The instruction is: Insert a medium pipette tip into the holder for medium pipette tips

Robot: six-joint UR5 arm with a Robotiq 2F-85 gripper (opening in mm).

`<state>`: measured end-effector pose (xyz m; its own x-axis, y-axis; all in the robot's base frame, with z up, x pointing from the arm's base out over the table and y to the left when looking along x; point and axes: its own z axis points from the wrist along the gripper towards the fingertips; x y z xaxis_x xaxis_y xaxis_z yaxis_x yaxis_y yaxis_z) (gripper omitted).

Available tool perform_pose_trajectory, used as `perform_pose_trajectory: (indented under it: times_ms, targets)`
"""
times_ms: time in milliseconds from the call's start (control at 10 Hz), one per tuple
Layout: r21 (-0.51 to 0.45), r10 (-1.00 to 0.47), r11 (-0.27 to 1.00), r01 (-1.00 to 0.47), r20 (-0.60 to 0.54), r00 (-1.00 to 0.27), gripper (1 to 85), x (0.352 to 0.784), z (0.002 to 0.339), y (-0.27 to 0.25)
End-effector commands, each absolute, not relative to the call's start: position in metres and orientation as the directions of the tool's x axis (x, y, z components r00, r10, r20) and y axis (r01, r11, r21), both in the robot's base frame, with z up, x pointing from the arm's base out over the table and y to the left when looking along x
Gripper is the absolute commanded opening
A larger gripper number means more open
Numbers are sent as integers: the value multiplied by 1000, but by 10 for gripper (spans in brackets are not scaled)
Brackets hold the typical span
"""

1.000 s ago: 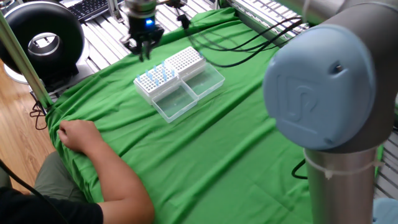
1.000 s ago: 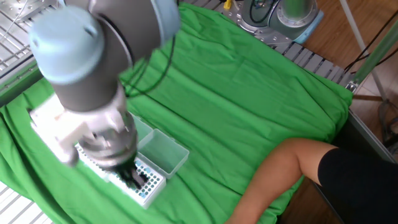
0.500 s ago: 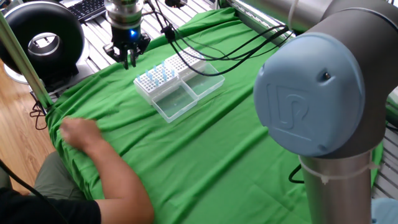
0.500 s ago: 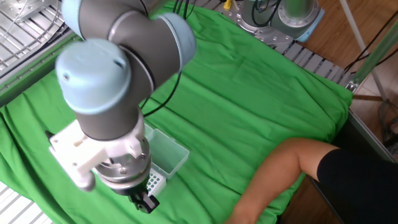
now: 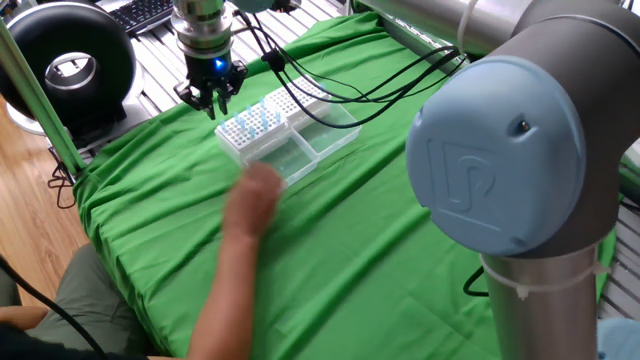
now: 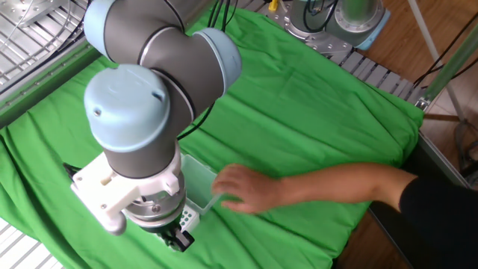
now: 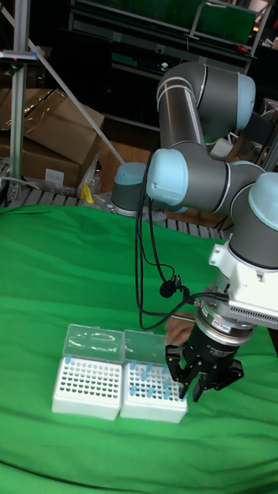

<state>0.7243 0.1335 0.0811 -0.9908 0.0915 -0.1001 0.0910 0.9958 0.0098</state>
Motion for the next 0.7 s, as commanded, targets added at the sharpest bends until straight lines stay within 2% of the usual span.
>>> perform_pose_trajectory:
  times_ms: [0, 600]
  targets:
    - [12, 101, 995, 101, -96, -990, 277, 720, 75, 135]
    - [11, 107, 994, 106, -104, -989, 263, 716, 62, 135]
